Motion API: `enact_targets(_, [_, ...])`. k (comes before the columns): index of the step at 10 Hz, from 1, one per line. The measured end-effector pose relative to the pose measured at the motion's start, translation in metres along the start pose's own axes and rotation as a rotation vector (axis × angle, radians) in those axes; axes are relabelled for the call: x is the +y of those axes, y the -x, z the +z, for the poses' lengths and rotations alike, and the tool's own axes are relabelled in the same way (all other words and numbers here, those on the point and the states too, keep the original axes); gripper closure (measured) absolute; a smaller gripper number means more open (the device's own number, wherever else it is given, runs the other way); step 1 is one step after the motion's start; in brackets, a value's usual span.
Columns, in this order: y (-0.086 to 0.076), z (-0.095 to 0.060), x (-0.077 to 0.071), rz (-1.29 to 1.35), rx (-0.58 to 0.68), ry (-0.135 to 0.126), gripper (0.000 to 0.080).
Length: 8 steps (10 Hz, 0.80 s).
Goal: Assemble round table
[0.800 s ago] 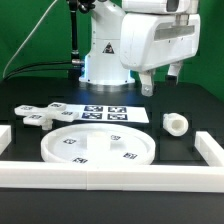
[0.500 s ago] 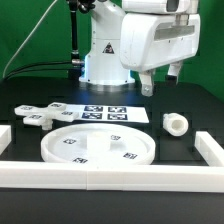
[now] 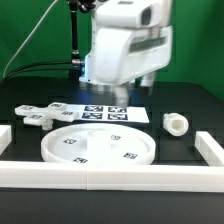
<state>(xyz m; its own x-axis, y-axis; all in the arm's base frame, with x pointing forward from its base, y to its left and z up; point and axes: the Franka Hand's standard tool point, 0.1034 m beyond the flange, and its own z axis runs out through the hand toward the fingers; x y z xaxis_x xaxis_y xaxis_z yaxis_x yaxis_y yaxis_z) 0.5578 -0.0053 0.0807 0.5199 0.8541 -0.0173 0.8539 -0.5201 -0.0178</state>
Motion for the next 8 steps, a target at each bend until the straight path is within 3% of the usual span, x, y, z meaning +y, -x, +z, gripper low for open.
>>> enact_targets(2, [0.014, 0.017, 0.008, -0.024, -0.001, -0.012, 0.0149])
enact_targets(8, [0.04, 0.046, 0.016, -0.046, 0.004, -0.025, 0.0149])
